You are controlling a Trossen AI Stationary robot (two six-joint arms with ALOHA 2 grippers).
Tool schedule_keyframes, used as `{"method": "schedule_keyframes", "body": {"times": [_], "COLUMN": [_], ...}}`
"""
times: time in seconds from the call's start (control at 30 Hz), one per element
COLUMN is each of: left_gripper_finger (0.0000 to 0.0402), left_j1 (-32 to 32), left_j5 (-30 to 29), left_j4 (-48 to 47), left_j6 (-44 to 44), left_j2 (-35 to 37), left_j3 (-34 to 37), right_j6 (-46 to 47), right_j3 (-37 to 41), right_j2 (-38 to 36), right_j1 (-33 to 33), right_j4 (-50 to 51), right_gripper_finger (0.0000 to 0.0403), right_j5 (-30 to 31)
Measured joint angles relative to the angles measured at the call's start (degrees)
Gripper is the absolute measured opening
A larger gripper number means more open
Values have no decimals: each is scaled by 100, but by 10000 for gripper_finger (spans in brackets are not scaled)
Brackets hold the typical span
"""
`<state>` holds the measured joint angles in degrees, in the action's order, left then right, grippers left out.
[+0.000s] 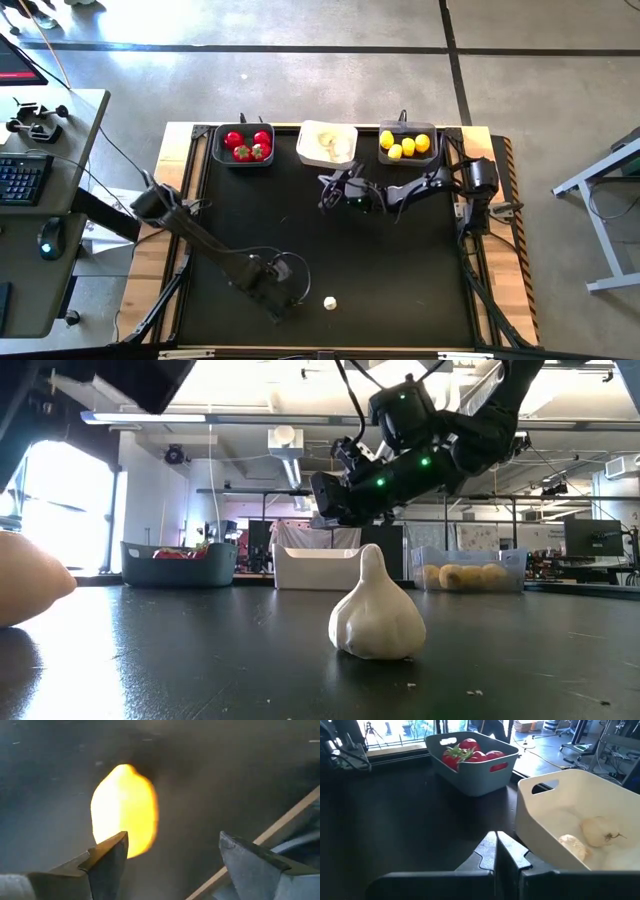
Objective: Sort produce into baskets
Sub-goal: Put the yellow lemon into the transparent bin
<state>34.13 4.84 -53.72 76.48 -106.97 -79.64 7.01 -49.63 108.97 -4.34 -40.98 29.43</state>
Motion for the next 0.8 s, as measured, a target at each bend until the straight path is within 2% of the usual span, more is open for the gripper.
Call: {"method": "schedule_keyframes", "body": {"times": [0.23, 0.37, 0.67, 0.8], "left_gripper_finger": [301, 301, 301, 289], "left_j1": [64, 104, 122, 122], "left_j5": [-335, -434, -491, -456], "left_j4": [-727, -585, -440, -152], "left_j6": [134, -109, -67, -109], "left_j2": [-12, -15, -16, -16], "left_j3": [2, 31, 429, 548], "right_j6": [30, 51, 16, 2], "right_j3": [-2, -2, -2, -2], "right_j2": [0, 0, 0, 2], "right_j1": [4, 2, 76, 75], "right_j4": [105, 111, 132, 135], "right_gripper_finger": [0, 0, 0, 0], "right_j5": [37, 95, 241, 252]}}
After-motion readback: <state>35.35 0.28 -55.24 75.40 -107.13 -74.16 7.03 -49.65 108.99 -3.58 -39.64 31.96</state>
